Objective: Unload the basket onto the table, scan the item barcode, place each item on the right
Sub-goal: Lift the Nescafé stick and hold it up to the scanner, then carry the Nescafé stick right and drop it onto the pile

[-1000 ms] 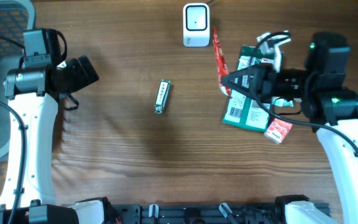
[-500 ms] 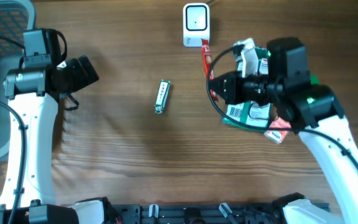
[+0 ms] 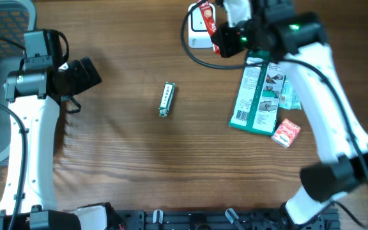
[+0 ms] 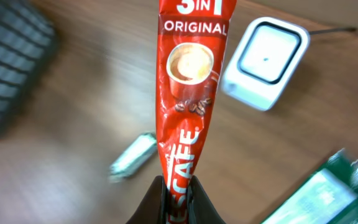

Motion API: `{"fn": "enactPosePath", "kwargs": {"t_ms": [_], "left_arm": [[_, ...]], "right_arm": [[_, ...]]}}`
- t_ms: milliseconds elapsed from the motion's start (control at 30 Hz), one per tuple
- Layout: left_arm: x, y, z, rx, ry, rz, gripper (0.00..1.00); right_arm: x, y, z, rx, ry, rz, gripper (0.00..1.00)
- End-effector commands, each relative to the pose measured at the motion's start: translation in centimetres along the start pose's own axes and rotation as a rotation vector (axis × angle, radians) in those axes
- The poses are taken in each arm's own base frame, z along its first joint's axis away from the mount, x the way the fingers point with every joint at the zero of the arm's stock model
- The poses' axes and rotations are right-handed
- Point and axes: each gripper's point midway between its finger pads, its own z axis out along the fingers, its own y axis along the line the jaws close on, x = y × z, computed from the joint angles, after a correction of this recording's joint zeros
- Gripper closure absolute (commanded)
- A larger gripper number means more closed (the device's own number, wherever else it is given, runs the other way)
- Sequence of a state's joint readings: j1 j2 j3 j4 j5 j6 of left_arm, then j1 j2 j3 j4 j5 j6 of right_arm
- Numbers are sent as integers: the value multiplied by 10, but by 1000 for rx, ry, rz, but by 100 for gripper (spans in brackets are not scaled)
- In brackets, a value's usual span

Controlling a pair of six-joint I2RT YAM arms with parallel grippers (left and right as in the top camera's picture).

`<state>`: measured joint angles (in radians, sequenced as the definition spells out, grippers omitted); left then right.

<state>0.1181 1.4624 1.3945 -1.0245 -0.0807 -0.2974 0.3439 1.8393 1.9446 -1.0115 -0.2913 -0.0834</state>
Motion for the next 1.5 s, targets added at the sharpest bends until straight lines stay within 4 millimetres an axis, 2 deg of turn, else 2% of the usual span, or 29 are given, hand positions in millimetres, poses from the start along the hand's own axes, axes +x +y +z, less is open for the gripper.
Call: {"fn": "enactPosePath", "kwargs": {"t_ms": [0, 133, 267, 367, 533, 667, 867, 1000, 1133, 1200, 1267, 1300, 1367, 1433, 1467], "left_arm": [[-5, -1, -1, 6, -10, -6, 0], [-5, -1, -1, 6, -10, -6, 0], [-5, -1, -1, 6, -10, -6, 0], [-5, -1, -1, 6, -10, -6, 0], [-5, -1, -1, 6, -10, -6, 0], [-5, -1, -1, 6, -10, -6, 0], [-5, -1, -1, 6, -10, -6, 0], [-5, -1, -1, 6, -10, -6, 0], [-5, -1, -1, 7, -9, -6, 0], [-5, -1, -1, 6, -10, -6, 0], [-5, -1, -1, 7, -9, -6, 0], [-5, -1, -1, 6, -10, -6, 0], [-5, -1, -1, 6, -10, -6, 0], [-5, -1, -1, 7, -9, -6, 0], [-5, -1, -1, 6, -10, -6, 0]], "right_arm": [[11, -43, 62, 147, 93, -201, 96], [16, -77, 112, 251, 111, -203, 96], [22, -103, 149, 340, 120, -205, 96], [26, -111, 169, 356, 112, -202, 96], [26, -119, 195, 361, 80, -189, 96], [29, -120, 204, 358, 57, -74, 96], [39, -110, 220, 277, 64, -18, 96], [46, -111, 226, 277, 81, 19, 96], [40, -109, 221, 264, 54, 97, 96], [31, -107, 211, 246, 28, 120, 96], [19, -105, 192, 234, 4, 132, 96], [10, -105, 163, 237, -6, 151, 96], [10, -105, 135, 245, 12, 185, 96], [26, -105, 101, 258, 82, 236, 96], [34, -106, 91, 263, 115, 251, 96]]}}
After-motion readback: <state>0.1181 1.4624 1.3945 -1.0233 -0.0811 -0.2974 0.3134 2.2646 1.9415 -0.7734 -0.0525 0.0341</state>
